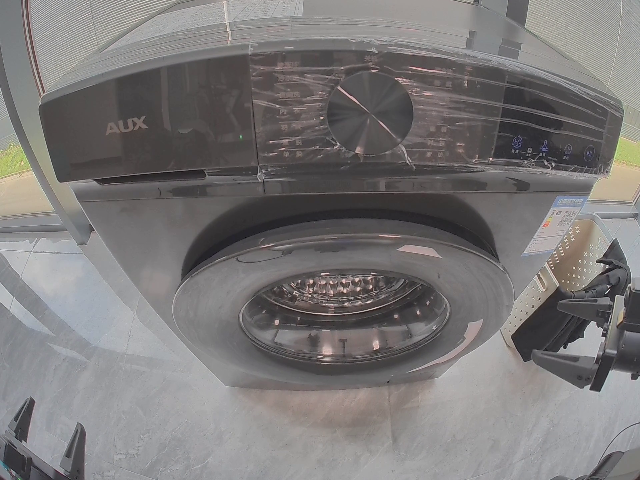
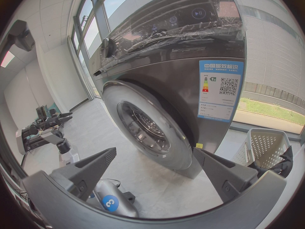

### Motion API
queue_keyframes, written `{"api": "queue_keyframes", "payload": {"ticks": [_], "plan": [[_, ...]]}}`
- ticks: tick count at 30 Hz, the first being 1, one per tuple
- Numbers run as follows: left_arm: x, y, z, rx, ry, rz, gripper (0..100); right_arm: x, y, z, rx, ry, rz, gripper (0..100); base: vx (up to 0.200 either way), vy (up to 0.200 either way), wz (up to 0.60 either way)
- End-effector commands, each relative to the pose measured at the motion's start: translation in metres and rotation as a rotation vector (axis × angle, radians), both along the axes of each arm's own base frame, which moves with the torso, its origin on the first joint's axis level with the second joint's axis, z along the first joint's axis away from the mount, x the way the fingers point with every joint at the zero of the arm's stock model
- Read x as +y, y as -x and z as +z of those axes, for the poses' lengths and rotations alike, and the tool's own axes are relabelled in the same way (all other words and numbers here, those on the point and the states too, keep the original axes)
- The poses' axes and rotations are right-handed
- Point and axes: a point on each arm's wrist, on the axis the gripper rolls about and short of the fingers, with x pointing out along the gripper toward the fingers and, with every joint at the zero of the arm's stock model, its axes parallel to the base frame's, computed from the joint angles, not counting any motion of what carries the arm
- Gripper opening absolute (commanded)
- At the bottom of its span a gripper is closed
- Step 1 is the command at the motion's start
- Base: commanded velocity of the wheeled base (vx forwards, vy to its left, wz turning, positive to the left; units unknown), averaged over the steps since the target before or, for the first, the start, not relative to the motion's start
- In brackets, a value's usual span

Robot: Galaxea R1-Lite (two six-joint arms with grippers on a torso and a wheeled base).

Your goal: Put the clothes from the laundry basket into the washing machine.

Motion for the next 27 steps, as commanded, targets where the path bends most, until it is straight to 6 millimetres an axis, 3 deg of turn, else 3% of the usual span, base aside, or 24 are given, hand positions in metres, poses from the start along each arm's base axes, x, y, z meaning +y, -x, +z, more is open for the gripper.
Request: {"api": "queue_keyframes", "payload": {"ticks": [1,8,27], "plan": [[0.000,0.000,-0.004,-0.002,0.000,0.000,100,0.007,-0.026,-0.004,0.043,0.020,-0.027,100,0.000,0.000,0.00],[0.000,0.000,-0.004,-0.002,0.000,0.000,100,0.011,-0.042,0.001,0.046,0.018,-0.036,100,0.000,0.000,0.00],[0.000,0.000,-0.004,-0.002,0.003,0.000,100,0.031,-0.073,-0.014,0.102,-0.010,0.002,100,0.000,0.000,0.00]]}}
